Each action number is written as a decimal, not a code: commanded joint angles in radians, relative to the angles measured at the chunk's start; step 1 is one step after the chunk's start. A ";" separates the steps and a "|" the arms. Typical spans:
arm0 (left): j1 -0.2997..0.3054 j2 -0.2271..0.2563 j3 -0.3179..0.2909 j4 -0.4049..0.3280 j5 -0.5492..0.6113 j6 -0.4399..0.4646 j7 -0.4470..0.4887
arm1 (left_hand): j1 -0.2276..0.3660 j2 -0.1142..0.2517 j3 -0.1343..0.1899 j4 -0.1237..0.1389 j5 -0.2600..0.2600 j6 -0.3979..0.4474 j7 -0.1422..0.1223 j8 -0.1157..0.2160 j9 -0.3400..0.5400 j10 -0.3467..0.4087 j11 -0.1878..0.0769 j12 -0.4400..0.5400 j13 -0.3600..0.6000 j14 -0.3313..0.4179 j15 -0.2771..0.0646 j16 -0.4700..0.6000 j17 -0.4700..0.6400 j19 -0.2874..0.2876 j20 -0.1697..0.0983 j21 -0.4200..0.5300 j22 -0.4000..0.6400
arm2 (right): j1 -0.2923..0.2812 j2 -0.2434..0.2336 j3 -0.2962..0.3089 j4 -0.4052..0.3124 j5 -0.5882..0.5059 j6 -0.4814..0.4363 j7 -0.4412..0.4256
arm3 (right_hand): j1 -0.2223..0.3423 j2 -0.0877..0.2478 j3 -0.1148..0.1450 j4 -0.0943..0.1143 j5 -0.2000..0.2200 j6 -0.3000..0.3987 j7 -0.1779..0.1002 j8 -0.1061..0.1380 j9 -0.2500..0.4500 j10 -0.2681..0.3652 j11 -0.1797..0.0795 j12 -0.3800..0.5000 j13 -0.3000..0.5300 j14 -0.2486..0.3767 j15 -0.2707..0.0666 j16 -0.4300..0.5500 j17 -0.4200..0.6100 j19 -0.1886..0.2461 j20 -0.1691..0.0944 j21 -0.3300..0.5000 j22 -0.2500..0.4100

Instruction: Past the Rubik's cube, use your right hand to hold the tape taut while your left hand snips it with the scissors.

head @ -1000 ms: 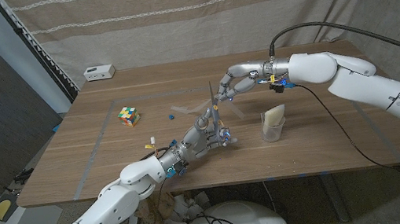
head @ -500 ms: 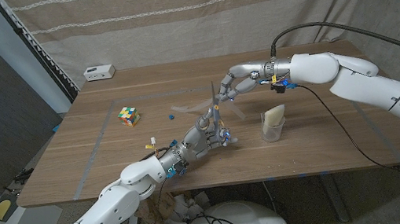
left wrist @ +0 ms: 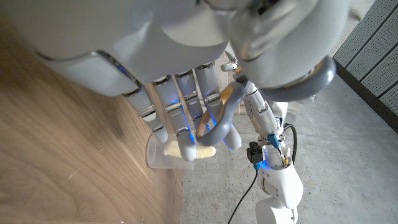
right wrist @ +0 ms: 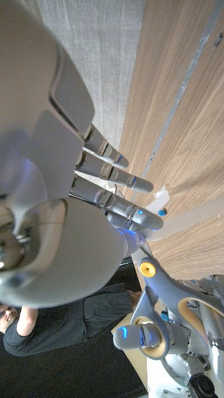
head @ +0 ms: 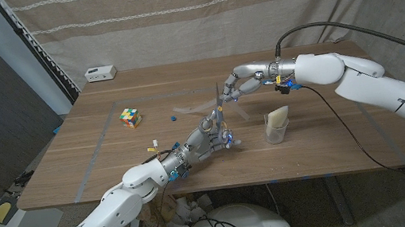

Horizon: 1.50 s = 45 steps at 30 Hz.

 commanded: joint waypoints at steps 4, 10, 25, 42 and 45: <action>0.001 -0.007 0.000 0.008 -0.001 -0.014 -0.010 | 0.019 0.075 0.022 0.013 0.020 0.011 -0.020 -0.002 -0.003 0.067 -0.076 0.623 0.134 -0.004 -0.116 -0.013 -0.008 0.003 -0.011 0.009 0.003 | -0.001 -0.002 0.000 -0.009 -0.003 -0.005 0.001 | 0.014 0.001 -0.003 0.003 0.006 0.010 -0.003 -0.001 0.002 0.010 -0.002 0.005 -0.002 0.011 -0.181 0.008 0.003 0.003 0.003 0.008 0.004; 0.008 -0.013 -0.002 0.013 -0.003 -0.028 -0.011 | 0.040 0.111 0.031 0.014 0.028 0.022 -0.032 0.000 -0.007 0.081 -0.086 0.623 0.134 -0.005 -0.124 -0.013 -0.001 0.006 -0.020 0.013 0.004 | 0.000 -0.001 0.000 -0.012 -0.004 -0.008 0.002 | 0.015 0.001 -0.004 0.004 0.006 0.009 -0.002 -0.001 0.003 0.013 -0.002 0.006 -0.003 0.012 -0.181 0.008 0.003 0.003 0.005 0.008 0.004; 0.053 -0.035 -0.018 0.004 0.007 -0.075 0.055 | 0.160 0.220 0.082 -0.006 0.046 0.033 -0.064 0.029 0.020 0.129 -0.090 0.624 0.135 0.015 -0.151 -0.012 0.040 0.020 -0.032 0.032 0.018 | 0.002 -0.004 0.003 -0.017 -0.008 -0.026 0.002 | 0.015 0.002 -0.005 0.005 0.006 0.007 -0.001 -0.003 0.004 0.013 -0.002 0.006 -0.006 0.014 -0.180 0.009 0.005 0.002 0.005 0.008 0.004; 0.065 -0.070 -0.014 0.041 0.007 -0.147 0.023 | 0.177 0.243 0.489 0.266 0.033 0.001 -0.079 0.106 0.145 0.145 -0.084 0.620 0.138 0.031 -0.152 -0.082 0.142 -0.003 -0.044 0.092 0.118 | 0.004 -0.012 0.007 -0.021 -0.004 -0.054 0.002 | 0.016 0.002 -0.006 0.006 0.005 0.003 0.000 -0.005 0.007 0.012 -0.002 0.007 -0.005 0.010 -0.180 0.008 0.007 0.000 0.004 0.008 0.004; 0.070 -0.073 -0.016 0.044 0.008 -0.160 0.021 | 0.170 0.239 0.506 0.267 0.029 -0.002 -0.080 0.110 0.152 0.141 -0.086 0.621 0.137 0.033 -0.152 -0.090 0.143 -0.003 -0.048 0.094 0.121 | 0.005 -0.011 0.006 -0.015 -0.003 -0.060 0.002 | 0.016 0.003 -0.005 0.007 0.005 0.000 0.005 -0.007 0.007 0.011 -0.002 0.006 -0.008 0.010 -0.180 0.008 0.007 0.000 0.006 0.008 0.004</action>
